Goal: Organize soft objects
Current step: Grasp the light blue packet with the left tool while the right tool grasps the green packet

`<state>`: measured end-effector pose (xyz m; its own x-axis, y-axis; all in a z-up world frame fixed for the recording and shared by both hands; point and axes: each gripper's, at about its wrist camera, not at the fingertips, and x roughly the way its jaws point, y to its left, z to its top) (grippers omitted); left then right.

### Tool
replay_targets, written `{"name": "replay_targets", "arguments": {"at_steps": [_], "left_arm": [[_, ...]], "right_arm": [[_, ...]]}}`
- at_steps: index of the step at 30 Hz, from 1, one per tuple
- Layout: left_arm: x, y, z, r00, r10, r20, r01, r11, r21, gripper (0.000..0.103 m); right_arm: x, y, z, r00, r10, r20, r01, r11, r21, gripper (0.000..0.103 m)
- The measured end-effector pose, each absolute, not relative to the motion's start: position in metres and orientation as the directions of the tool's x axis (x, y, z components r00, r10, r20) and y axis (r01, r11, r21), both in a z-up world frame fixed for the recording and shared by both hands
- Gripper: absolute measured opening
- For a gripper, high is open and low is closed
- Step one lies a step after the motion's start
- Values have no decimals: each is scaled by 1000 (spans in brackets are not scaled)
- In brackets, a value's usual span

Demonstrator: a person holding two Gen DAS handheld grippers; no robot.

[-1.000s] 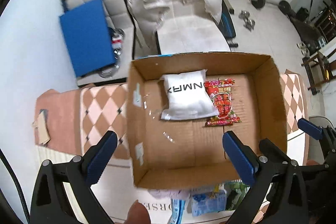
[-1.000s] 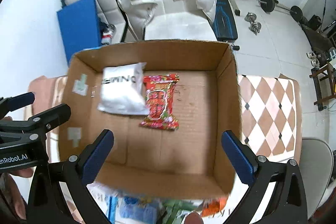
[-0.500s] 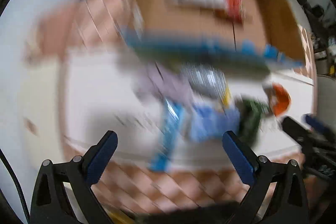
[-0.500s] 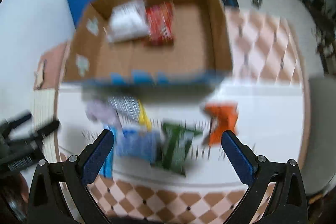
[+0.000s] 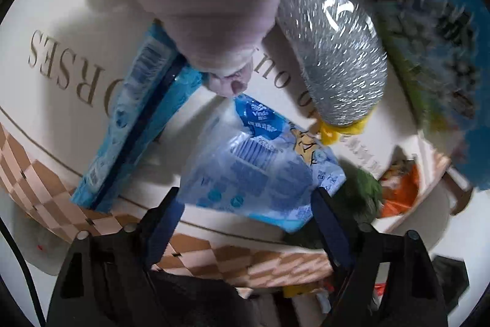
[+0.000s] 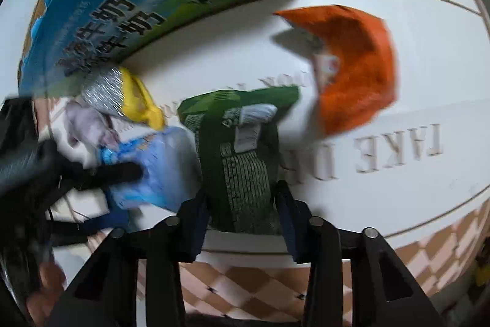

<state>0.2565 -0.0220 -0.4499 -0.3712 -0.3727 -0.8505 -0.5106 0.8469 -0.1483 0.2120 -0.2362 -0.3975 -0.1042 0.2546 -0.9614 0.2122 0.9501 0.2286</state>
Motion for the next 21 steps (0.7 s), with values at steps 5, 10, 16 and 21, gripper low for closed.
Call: {"name": "replay_targets", "arguments": {"at_steps": [5,10,16,21], "left_arm": [[235,-45,-439,-412,-57,-909,-118,993,-8,83],[216,-42,-413,-368,40,-929,17,999,37,83],[198,-10,-427,-359,-343,-868,-448,879,-163,83],[193,-3,-459,-363,-344,-866,-576,813,-82,68]], "right_arm": [[186,-256,-395,-167,187,-968,129,977,167,40],[169,-268,-388,-186,157,-970,69,987,147,46],[174,-275,-381,-152,224,-963,119,971,207,67],[186,-283,-399,-168,230,-958,168,965,202,67]]}}
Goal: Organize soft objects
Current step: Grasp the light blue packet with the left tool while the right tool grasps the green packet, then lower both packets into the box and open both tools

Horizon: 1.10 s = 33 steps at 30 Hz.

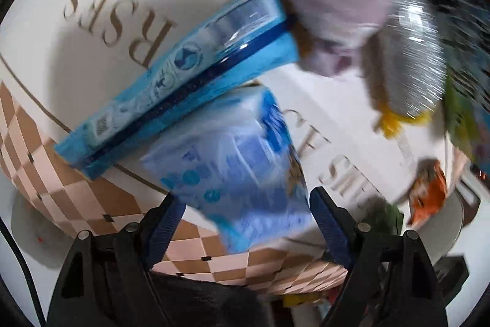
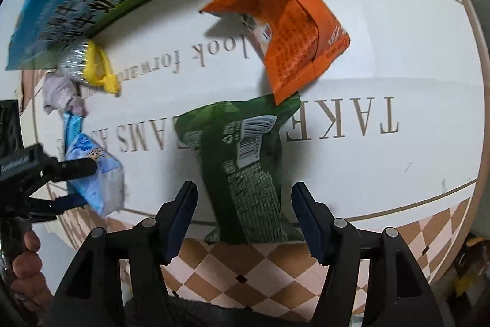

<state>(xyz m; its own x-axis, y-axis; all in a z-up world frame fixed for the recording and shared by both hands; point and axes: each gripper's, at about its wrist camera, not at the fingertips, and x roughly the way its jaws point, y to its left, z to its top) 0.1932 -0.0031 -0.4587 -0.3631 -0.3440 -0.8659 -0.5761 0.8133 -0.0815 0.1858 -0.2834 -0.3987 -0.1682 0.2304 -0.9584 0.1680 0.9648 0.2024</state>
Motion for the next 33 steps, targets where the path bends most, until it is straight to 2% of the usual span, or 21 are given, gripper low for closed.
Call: {"name": "replay_targets", "arguments": {"at_steps": [1,2,3,6,8,9,11,15,16,19,20,21,22,23,27,33], "left_arm": [[197,-8,-459,-367,-327,-871,-564,823,-72,68],[197,-11,-457,-361,-312,-879,-541,837,-75,62],[198,-17,-453,-357,-270,-894,-477,876,-74,56],[203,-49,-436,-332,-34,-943,-161,987,22,55],[194,-68,-431,-282,112,-953,34,994,107,55],[190,-72,-432,-274,138,-952,79,989,121,57],[185,-70,-439,-294,119,-948,64,992,105,60],[181,-48,-452,-336,-48,-941,-143,990,1,65],[186,-42,-450,-325,-69,-943,-174,985,-12,65],[181,-40,-449,-306,-75,-949,-218,976,-7,60],[182,-38,-447,-297,-70,-952,-214,977,-5,53],[179,-37,-442,-287,-62,-956,-198,980,-4,40],[177,-41,-438,-280,-34,-959,-167,986,13,38],[173,-45,-433,-268,4,-964,-130,991,40,35],[160,-70,-396,-199,43,-979,-31,998,50,33],[191,-81,-280,-29,-78,-996,59,995,-80,34]], "right_arm": [[185,-285,-402,-174,229,-958,171,965,200,64],[184,-286,-406,-187,223,-957,169,967,192,48],[181,-286,-409,-198,216,-956,161,969,186,45],[173,-280,-406,-228,185,-956,98,981,166,41],[166,-277,-405,-259,178,-949,57,984,169,41],[162,-276,-406,-279,176,-944,35,984,173,41],[158,-277,-407,-299,171,-939,22,985,172,42],[159,-284,-414,-293,183,-938,62,983,172,51],[160,-285,-413,-285,195,-939,78,981,180,57],[161,-270,-421,-271,177,-946,82,984,160,58],[161,-268,-421,-265,163,-950,78,986,148,57],[160,-265,-420,-260,143,-955,68,989,129,54],[154,-252,-423,-256,112,-960,56,993,101,39],[153,-249,-421,-248,87,-965,42,996,79,38],[152,-235,-409,-253,159,-954,57,987,150,35],[195,-218,-305,-101,331,-938,14,943,331,35]]}}
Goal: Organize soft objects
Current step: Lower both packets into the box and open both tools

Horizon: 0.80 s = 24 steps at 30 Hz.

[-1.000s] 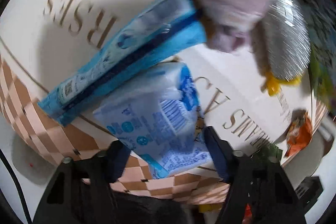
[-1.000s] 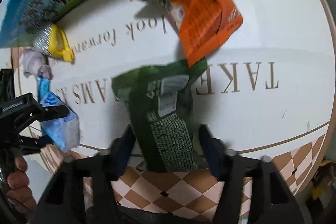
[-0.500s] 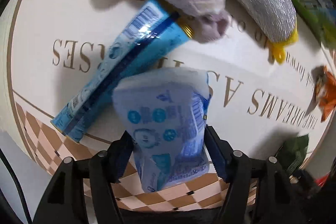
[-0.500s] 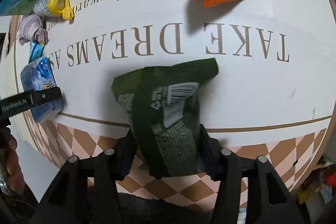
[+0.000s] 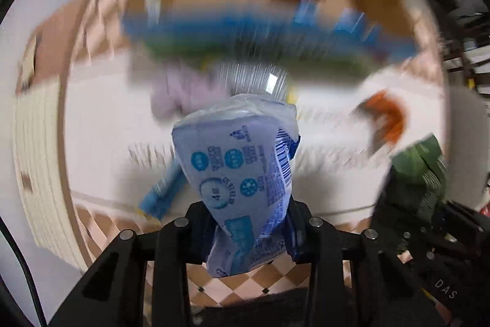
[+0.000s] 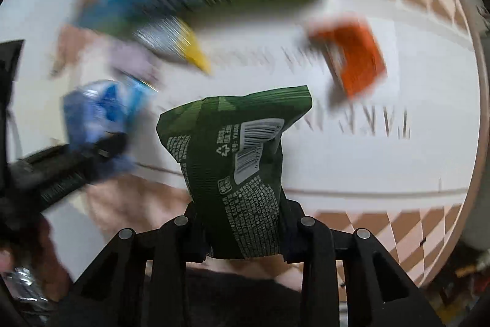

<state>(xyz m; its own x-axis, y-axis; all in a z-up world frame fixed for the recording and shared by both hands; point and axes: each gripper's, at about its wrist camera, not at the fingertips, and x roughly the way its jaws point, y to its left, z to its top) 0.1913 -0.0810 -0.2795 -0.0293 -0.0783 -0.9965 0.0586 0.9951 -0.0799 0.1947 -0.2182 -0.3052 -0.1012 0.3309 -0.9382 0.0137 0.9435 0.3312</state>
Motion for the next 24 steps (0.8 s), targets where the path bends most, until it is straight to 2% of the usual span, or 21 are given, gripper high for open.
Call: {"name": "replay_targets", "arguments": {"at_steps": [5,8,16,24], "left_arm": [[306,-47,-238,15,-85,-996,71,994,-83,34],[367,-27,-252,-27,-26,-999,73,997,-28,34],[438,-13,-327,-192,26,-981,85,996,9,34],[456,-16,-355,-264,21,-964,94,996,-4,35]], "right_arm": [[273,-202,-229,34,421,-906,-47,906,420,35],[329,-193,-221,71,418,-906,-48,908,415,35],[433,-138,-290,-22,388,-921,-11,922,388,35],[451,-113,-341,-107,369,-923,-7,928,372,35]]}}
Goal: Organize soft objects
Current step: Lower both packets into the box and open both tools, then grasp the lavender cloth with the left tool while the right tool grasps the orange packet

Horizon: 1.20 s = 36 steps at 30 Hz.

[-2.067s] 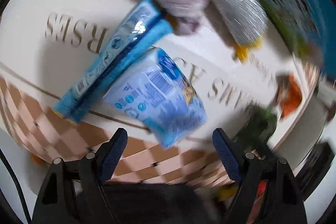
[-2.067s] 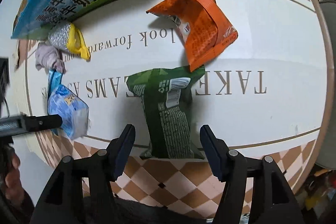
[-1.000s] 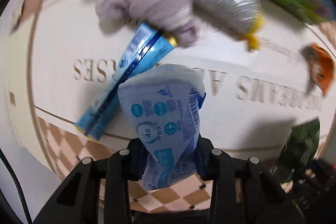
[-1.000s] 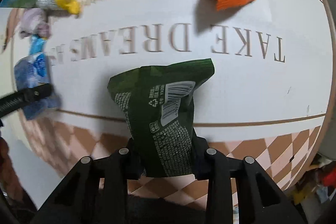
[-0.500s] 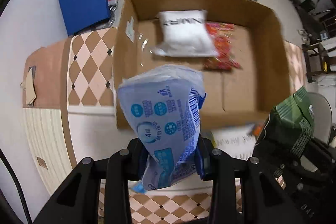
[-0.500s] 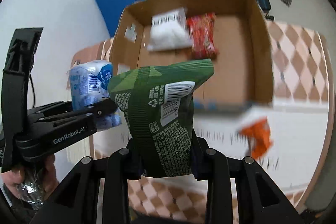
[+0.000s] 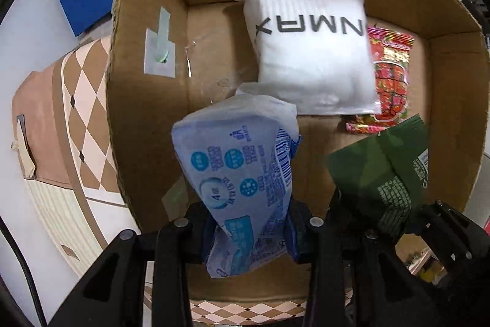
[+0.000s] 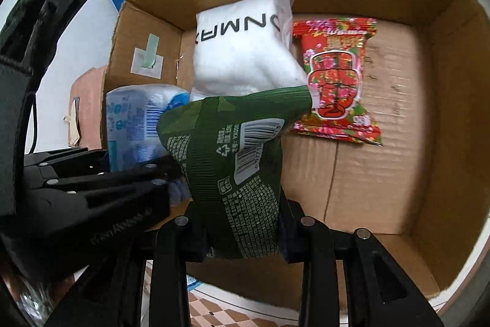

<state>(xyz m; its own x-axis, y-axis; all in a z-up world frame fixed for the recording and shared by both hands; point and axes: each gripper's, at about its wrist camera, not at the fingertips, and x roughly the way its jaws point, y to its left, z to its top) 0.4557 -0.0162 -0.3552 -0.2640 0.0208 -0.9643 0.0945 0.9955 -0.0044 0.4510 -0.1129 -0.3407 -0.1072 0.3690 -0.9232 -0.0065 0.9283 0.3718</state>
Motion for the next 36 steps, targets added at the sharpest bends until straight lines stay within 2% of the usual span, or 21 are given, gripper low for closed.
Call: {"name": "replay_targets", "arguments": {"at_steps": [6,7,8,9,10,11,13,14,15,19,20,28,32,36], "left_arm": [[458,-5,-356,-313,24,-949,62,998,5,41],[458,-2,-355,-318,27,-948,61,998,8,41],[457,0,-351,-319,33,-947,58,998,15,43],[457,3,-349,-318,32,-948,47,999,18,49],[457,7,-345,-311,26,-950,39,999,15,54],[456,9,-341,-305,4,-952,30,1000,-5,59],[454,10,-333,-300,-13,-954,19,1000,-20,63],[452,10,-327,-283,-6,-959,23,1000,-12,67],[450,10,-321,-270,4,-963,28,1000,-4,75],[440,3,-302,-202,14,-979,54,999,3,82],[434,3,-293,-176,8,-984,47,999,0,88],[390,-1,-243,32,38,-999,14,999,39,91],[365,0,-214,139,58,-989,-4,998,58,99],[344,6,-194,199,47,-979,-42,998,39,99]], "right_arm": [[458,-108,-352,-142,357,-923,-23,931,364,37],[459,-105,-353,-152,344,-927,-38,935,353,45],[459,-105,-354,-155,327,-932,-45,940,337,58],[459,-105,-353,-151,305,-941,-52,948,315,67],[459,-106,-350,-140,287,-948,-58,953,297,81],[461,-105,-352,-137,281,-950,-58,955,290,90],[460,-107,-349,-148,292,-945,-64,951,304,100],[459,-107,-346,-150,289,-946,-70,951,302,101],[458,-107,-343,-141,272,-952,-79,955,285,101],[449,-110,-322,-93,209,-973,-117,969,219,103],[447,-110,-318,-83,200,-976,-121,970,209,103],[414,-130,-270,77,121,-990,-129,985,111,103],[389,-143,-241,160,107,-981,-138,987,85,103],[367,-149,-213,225,121,-967,-131,987,93,103]]}}
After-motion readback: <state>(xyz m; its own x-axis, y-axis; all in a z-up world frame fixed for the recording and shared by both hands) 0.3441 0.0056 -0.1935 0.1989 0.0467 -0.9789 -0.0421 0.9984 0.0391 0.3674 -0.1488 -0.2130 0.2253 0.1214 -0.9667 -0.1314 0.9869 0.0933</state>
